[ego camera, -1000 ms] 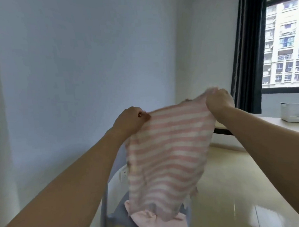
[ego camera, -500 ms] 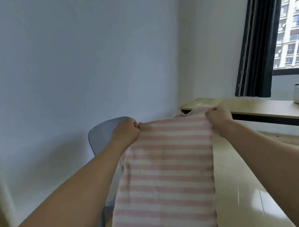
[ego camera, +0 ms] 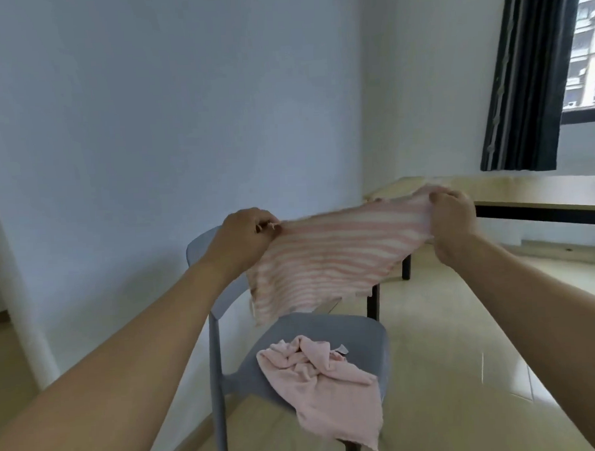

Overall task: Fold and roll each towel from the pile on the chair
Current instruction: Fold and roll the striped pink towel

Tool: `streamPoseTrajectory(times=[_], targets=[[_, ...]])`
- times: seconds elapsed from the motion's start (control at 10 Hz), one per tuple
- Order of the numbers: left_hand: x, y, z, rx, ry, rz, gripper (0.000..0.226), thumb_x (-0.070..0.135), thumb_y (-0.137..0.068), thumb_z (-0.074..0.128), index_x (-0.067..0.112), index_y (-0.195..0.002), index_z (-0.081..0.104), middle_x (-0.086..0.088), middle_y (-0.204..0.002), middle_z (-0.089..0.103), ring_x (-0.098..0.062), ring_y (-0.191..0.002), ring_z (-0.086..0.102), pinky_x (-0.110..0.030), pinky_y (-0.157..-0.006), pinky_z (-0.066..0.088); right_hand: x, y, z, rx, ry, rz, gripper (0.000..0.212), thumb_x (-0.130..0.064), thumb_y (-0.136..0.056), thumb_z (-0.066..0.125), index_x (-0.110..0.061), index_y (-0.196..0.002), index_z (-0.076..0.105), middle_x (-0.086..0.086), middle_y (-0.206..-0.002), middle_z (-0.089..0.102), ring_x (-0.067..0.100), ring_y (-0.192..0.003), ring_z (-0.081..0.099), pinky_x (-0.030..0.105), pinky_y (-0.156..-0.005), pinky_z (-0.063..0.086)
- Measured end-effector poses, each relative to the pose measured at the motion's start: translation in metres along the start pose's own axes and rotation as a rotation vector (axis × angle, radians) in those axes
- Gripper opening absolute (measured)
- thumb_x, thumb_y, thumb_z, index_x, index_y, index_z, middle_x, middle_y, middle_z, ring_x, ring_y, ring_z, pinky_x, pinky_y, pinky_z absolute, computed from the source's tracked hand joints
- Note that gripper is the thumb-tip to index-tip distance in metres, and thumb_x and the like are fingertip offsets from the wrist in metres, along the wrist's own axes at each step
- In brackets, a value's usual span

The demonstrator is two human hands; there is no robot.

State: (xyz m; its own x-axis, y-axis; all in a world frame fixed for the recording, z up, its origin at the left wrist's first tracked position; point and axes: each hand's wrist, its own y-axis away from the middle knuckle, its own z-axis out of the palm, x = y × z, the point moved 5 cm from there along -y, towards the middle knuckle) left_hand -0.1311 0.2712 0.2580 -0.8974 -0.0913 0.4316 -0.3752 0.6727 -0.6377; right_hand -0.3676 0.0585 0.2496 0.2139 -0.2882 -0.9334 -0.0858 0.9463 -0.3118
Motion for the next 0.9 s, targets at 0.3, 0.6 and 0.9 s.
streamPoseTrajectory(times=[0.3,0.6,0.9], targets=[[-0.046,0.167,0.132,-0.851,0.094,-0.314,0.033,0.024,-0.091,0.06,0.026,-0.058,0.059,0.012,-0.058,0.052,-0.004,-0.056,0.047,-0.017,-0.06,0.039,0.174,0.084,-0.071,-0.25,0.59,0.473,0.034,-0.009,-0.095,0.047,0.01,-0.122,0.054,0.001,-0.067,0.044,0.022,-0.069,0.047,0.025,-0.059,0.04],[-0.109,0.161,0.197,-0.776,-0.003,-0.459,0.023,0.021,-0.096,0.044,0.014,-0.074,0.047,0.0,-0.069,0.039,-0.018,-0.066,0.039,-0.029,-0.059,0.031,0.27,0.063,-0.053,-0.292,0.545,0.583,0.026,-0.008,-0.097,0.04,0.003,-0.103,0.063,0.011,-0.082,0.056,0.024,-0.076,0.052,0.031,-0.065,0.041],[-0.187,0.082,0.239,-0.422,-0.216,-0.57,0.029,0.022,-0.092,0.043,0.014,-0.065,0.038,-0.003,-0.064,0.045,-0.021,-0.058,0.04,-0.028,-0.052,0.027,0.338,-0.006,0.007,-0.247,0.38,0.529,0.024,-0.006,-0.092,0.04,-0.009,-0.07,0.05,0.007,-0.064,0.044,0.017,-0.051,0.037,0.019,-0.041,0.03]])
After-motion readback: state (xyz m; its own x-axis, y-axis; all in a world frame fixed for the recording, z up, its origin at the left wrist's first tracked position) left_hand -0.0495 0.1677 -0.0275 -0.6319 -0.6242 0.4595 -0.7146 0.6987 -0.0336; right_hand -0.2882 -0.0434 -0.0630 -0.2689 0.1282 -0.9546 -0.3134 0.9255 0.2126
